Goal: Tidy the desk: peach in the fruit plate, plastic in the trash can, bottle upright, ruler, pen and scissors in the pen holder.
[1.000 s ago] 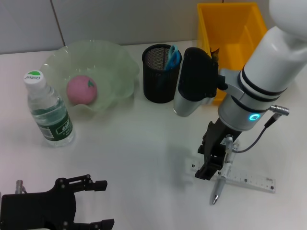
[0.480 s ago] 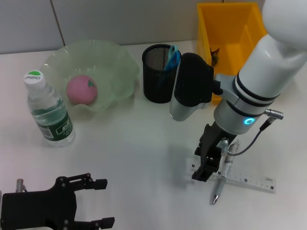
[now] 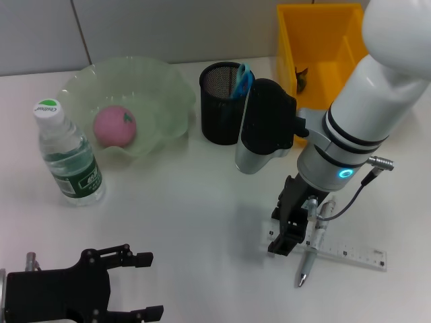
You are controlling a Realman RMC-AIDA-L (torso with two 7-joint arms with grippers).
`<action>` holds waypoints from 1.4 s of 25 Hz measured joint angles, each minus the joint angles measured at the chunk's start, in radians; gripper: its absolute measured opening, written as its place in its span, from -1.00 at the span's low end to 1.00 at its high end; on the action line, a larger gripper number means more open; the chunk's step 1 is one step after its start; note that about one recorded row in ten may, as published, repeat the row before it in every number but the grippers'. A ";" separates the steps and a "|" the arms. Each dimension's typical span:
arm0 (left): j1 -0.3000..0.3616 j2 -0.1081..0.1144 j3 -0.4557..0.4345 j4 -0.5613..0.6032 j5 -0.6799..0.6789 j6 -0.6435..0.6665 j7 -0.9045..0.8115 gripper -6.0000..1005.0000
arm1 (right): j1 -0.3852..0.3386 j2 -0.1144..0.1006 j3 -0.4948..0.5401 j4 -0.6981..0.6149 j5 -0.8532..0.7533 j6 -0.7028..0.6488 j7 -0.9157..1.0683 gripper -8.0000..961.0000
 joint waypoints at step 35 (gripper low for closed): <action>-0.004 0.003 -0.008 -0.001 -0.005 0.007 0.000 0.66 | -0.011 -0.005 0.274 -0.181 0.047 -0.075 0.017 -0.20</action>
